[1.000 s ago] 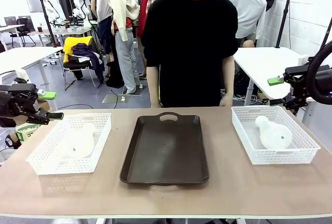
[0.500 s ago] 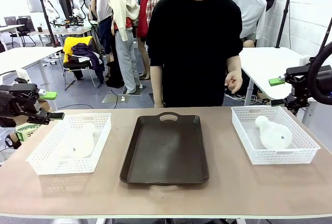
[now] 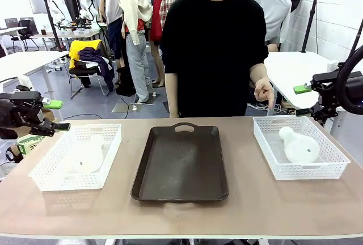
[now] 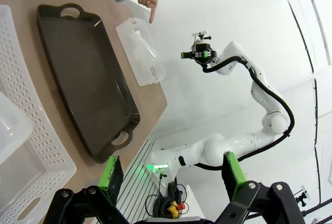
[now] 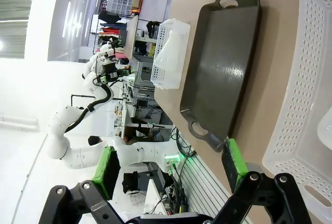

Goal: Prepare the laboratory tools.
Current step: Pick up the Big flask that the person points to.

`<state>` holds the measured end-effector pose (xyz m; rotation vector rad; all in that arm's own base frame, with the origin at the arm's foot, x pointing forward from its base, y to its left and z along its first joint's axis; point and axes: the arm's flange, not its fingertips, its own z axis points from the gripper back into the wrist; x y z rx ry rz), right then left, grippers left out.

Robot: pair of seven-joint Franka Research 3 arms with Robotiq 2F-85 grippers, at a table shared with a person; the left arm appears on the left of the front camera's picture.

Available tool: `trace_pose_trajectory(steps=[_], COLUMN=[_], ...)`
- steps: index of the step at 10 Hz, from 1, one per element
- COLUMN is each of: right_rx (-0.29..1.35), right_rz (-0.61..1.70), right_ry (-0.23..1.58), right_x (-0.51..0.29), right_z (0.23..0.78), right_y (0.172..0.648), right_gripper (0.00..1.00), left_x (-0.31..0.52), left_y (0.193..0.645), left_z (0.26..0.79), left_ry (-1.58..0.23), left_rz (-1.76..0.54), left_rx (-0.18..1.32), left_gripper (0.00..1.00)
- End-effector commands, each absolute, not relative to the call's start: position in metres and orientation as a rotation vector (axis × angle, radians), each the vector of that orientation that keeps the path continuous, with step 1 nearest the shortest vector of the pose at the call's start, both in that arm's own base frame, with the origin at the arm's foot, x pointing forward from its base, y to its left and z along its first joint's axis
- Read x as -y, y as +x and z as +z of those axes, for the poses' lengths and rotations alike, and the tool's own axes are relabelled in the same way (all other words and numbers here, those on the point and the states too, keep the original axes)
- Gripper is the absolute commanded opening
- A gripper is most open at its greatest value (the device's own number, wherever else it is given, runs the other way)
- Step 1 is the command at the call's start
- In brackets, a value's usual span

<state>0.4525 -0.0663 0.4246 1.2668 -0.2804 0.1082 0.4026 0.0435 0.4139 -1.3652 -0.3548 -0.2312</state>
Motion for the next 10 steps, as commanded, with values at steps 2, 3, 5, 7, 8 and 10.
trace_pose_trajectory(steps=[2,3,5,7,8,10], right_rx=[0.270,0.270,0.270,0.253,0.271,0.310], right_rz=[0.094,0.094,0.094,0.150,0.190,0.250], right_ry=[1.260,1.260,1.260,1.110,0.933,0.558], right_x=[0.066,0.066,0.066,0.069,0.067,0.043], right_z=[0.425,0.425,0.425,0.446,0.464,0.487], right_y=[0.453,0.453,0.453,0.464,0.479,0.508], right_gripper=[1.00,1.00,1.00,1.00,1.00,1.00], left_x=[-0.045,-0.045,-0.045,-0.045,-0.045,-0.045], left_y=[0.401,0.401,0.401,0.401,0.401,0.401], left_z=[0.415,0.415,0.415,0.415,0.415,0.415], left_ry=[-1.374,-1.374,-1.374,-1.374,-1.374,-1.374], left_rz=[-0.240,-0.240,-0.240,-0.240,-0.240,-0.240], left_rx=[0.352,0.352,0.352,0.352,0.352,0.352], left_gripper=[1.00,1.00,1.00,1.00,1.00,1.00])
